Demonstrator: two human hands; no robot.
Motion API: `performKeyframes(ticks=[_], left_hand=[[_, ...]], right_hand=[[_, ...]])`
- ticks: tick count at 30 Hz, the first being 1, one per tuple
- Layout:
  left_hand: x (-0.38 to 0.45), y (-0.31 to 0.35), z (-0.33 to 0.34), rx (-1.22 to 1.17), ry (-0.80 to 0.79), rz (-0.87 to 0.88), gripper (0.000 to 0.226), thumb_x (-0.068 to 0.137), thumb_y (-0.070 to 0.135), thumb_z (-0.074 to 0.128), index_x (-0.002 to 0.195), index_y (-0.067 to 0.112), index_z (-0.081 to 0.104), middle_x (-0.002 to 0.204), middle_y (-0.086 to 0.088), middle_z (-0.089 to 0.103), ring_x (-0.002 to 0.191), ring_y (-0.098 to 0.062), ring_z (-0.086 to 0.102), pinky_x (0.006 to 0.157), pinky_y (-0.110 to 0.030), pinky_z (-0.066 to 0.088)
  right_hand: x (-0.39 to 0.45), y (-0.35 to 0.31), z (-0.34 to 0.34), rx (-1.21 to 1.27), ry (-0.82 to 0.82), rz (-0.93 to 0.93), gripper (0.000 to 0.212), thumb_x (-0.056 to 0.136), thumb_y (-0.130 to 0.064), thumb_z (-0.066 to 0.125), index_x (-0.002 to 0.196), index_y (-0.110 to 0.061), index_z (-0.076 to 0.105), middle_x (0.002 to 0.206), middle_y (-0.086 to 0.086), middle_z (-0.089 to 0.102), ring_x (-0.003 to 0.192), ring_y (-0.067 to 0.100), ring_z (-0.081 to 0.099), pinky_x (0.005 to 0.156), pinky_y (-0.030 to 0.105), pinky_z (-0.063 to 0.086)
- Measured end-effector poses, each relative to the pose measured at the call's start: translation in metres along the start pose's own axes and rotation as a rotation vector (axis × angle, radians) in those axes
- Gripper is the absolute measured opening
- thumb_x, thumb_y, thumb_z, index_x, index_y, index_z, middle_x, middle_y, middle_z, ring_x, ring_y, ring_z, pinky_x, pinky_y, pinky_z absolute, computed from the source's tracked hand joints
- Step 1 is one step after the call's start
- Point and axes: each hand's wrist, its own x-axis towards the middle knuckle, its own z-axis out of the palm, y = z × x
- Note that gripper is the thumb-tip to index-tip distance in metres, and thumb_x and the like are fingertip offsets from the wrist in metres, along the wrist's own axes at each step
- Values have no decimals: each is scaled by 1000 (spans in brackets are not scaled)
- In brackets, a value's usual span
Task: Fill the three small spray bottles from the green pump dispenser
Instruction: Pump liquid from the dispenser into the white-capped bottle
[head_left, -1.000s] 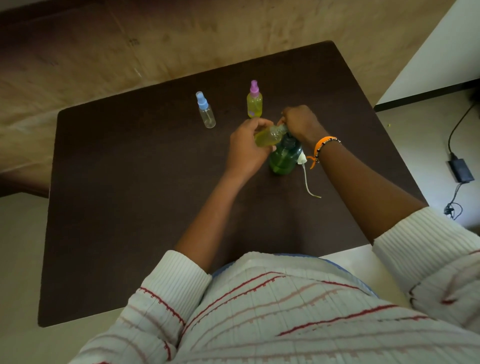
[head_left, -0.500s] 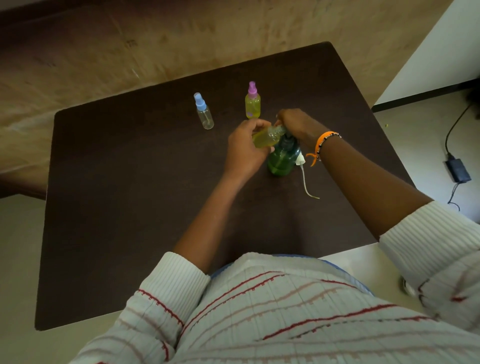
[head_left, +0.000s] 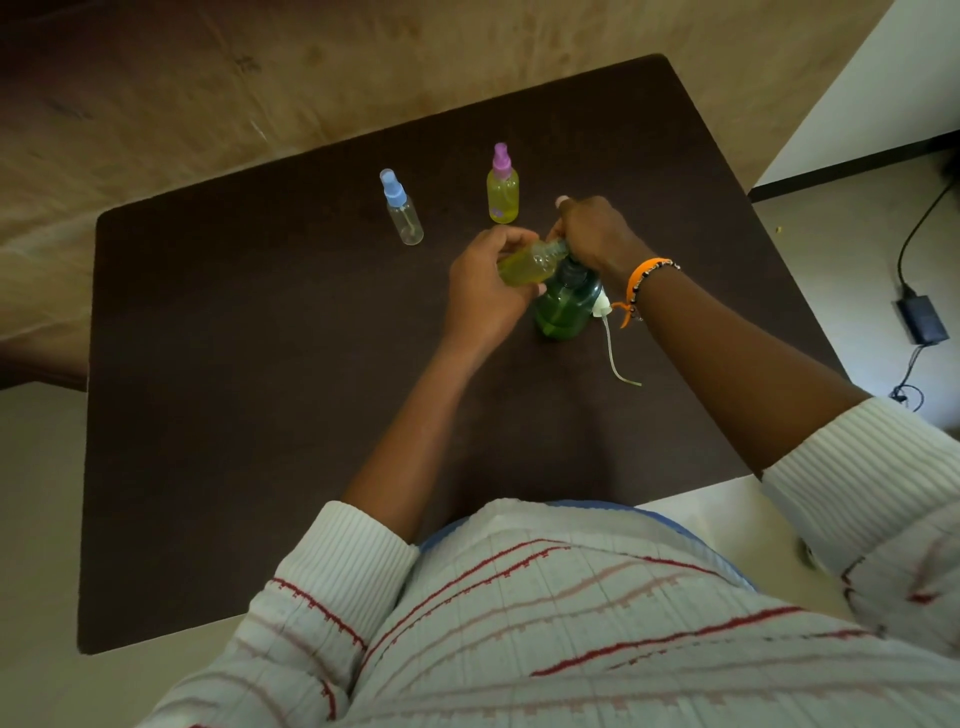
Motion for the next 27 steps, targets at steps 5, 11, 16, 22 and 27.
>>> performKeyframes(ticks=[5, 11, 16, 22, 27], left_hand=[[1, 2, -2, -20, -2, 8, 42, 65, 1, 76, 102, 16, 64, 103, 0, 67, 96, -10, 64, 82, -22, 51], [0, 0, 1, -12, -5, -3, 41, 64, 1, 75, 100, 16, 64, 102, 0, 67, 94, -9, 63, 82, -21, 51], [0, 0, 0, -11, -7, -6, 41, 65, 1, 75, 100, 16, 64, 102, 0, 67, 95, -9, 63, 80, -19, 50], [0, 3, 0, -12, 28, 32, 39, 63, 0, 75, 98, 15, 66, 98, 2, 67, 89, -8, 63, 75, -13, 48], [0, 0, 3, 2, 35, 18, 39, 62, 0, 75, 98, 16, 66, 99, 1, 67, 90, -9, 63, 78, -20, 51]], right_hand=[[3, -1, -4, 38, -137, -8, 66, 99, -58, 27, 102, -7, 68, 96, 10, 62, 89, 19, 56, 85, 34, 41], [8, 6, 3, 22, 19, 4, 73, 87, -59, 27, 121, -5, 64, 122, 18, 64, 113, 34, 59, 102, 45, 44], [8, 6, 4, -23, 48, -17, 73, 87, -60, 25, 116, -8, 66, 119, 16, 65, 111, 33, 59, 101, 47, 44], [17, 8, 1, 24, -93, -20, 60, 99, -51, 35, 109, -2, 68, 99, 12, 65, 92, 22, 59, 87, 35, 44], [13, 8, 5, -71, 49, 1, 51, 97, -41, 32, 114, -6, 66, 123, 18, 62, 113, 36, 57, 101, 42, 44]])
